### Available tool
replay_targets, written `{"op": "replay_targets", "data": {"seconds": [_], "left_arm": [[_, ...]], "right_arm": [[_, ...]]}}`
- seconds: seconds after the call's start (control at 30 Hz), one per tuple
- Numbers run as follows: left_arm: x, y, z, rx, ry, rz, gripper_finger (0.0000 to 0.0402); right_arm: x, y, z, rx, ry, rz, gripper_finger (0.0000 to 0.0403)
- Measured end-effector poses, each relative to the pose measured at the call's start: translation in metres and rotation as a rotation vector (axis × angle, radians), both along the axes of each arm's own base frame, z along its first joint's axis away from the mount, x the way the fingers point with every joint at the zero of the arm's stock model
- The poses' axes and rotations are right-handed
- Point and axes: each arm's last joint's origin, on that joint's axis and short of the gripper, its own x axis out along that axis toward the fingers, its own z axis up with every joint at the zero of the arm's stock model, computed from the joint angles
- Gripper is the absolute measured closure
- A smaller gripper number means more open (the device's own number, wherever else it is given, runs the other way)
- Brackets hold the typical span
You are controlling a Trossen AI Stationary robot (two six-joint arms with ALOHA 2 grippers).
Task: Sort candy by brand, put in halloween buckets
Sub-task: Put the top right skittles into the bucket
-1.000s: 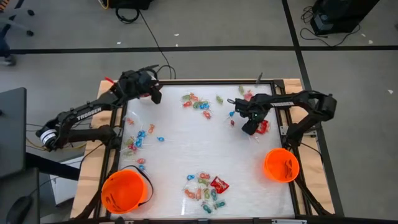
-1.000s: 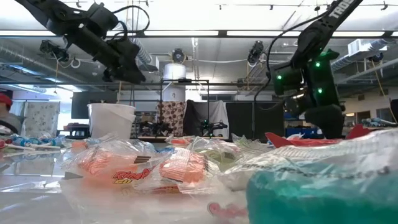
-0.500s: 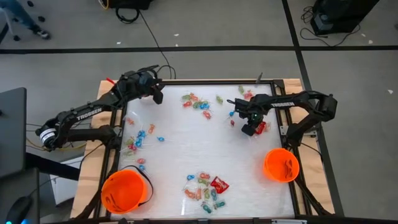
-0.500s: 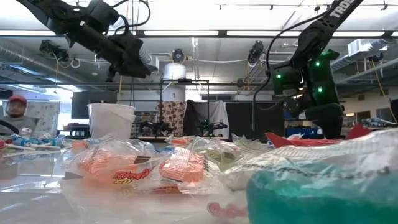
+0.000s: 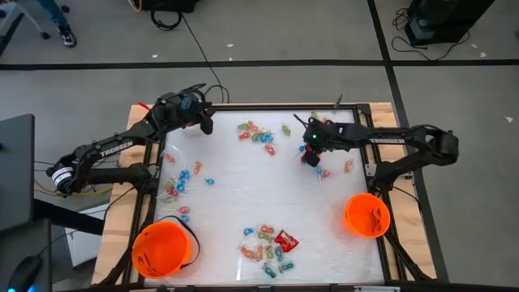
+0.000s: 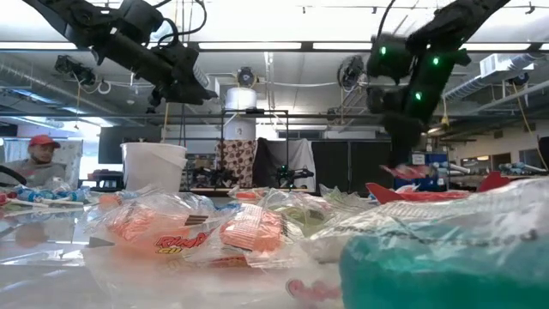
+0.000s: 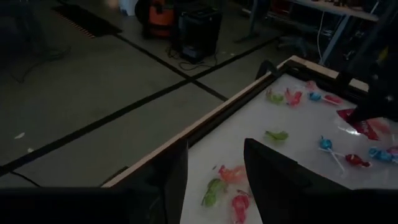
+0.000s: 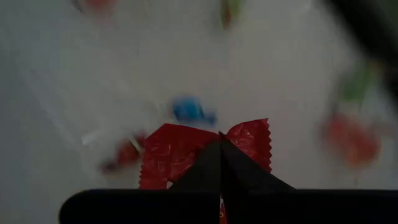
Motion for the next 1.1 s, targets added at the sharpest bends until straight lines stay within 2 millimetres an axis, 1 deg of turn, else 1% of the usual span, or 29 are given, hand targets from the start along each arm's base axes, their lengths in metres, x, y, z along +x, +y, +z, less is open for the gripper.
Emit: {"op": "replay_targets", "data": {"seconds": [0.1,0.23,0.33,0.37,0.47,0.5,0.63,0.73,0.9,1.03,1.1], "left_arm": [[0.007,-0.006,-0.012,-0.017,-0.037,-0.062,0.0239],[0.022,-0.017,-0.028,0.005,-0.155,-0.287,0.0239],[0.035,-0.024,-0.034,-0.016,-0.245,-0.416,0.0239],[0.039,-0.026,-0.034,-0.02,-0.257,-0.442,0.0238],[0.052,-0.031,-0.037,-0.024,-0.246,-0.515,0.0234],[0.056,-0.034,-0.04,-0.012,-0.223,-0.551,0.0231],[0.072,-0.045,-0.051,0.068,-0.179,-0.639,0.0216],[0.084,-0.055,-0.056,0.115,-0.193,-0.696,0.0202],[0.097,-0.067,-0.065,0.186,-0.205,-0.752,0.0171],[0.103,-0.074,-0.076,0.165,-0.173,-0.777,0.0145],[0.106,-0.079,-0.08,0.154,-0.162,-0.795,0.0133]], "right_arm": [[0.01,0.002,0.013,-0.056,-0.136,0.088,0.0397],[0.031,0.006,0.023,-0.071,-0.356,0.254,0.0397],[0.049,0.011,0.024,-0.127,-0.49,0.375,0.0397],[0.054,0.012,0.023,-0.154,-0.512,0.405,0.0397],[0.072,0.022,0.023,-0.269,-0.589,0.556,0.0397],[0.078,0.027,0.022,-0.306,-0.619,0.609,0.0397],[0.096,0.04,0.02,-0.412,-0.748,0.689,0.0397],[0.104,0.044,0.018,-0.477,-0.811,0.716,0.0397],[0.111,0.052,0.014,-0.541,-0.859,0.82,0.0397],[0.112,0.058,0.021,-0.518,-0.983,0.969,0.0397],[0.111,0.06,0.025,-0.517,-1.034,1.006,0.0397]]}}
